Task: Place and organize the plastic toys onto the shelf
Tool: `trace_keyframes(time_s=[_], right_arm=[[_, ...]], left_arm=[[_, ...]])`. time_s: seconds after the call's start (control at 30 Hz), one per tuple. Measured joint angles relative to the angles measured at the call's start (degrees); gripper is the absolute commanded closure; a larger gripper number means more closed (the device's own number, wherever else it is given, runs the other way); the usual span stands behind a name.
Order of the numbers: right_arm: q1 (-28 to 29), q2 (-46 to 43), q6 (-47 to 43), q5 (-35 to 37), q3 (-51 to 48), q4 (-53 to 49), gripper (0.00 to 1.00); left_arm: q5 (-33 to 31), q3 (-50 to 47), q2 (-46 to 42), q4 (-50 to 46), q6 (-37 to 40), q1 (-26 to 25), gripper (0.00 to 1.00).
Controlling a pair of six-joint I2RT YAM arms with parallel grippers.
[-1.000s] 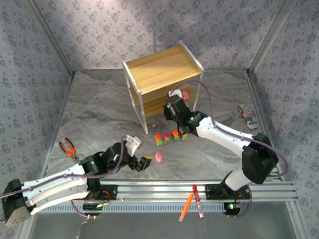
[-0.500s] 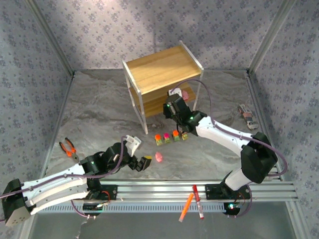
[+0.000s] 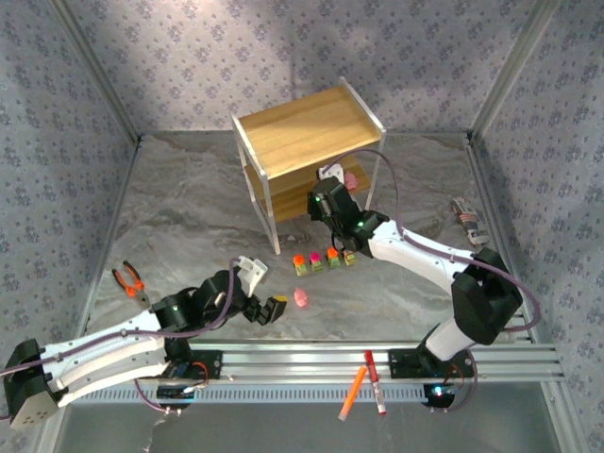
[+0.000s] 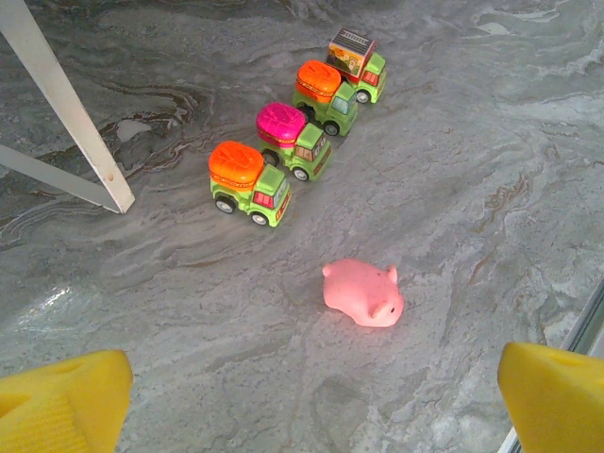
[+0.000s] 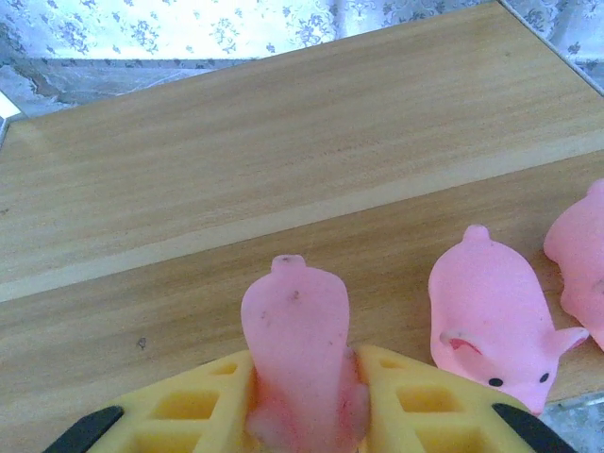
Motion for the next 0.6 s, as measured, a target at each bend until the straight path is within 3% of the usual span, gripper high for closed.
trace_keyframes(time_s=[0.6], right_arm=[[-0.02,1.38,-0.02,0.81,-0.15,0.04,0.65]], left_arm=[[0.0,0.0,0.0,0.0,0.0,0.0,0.01]])
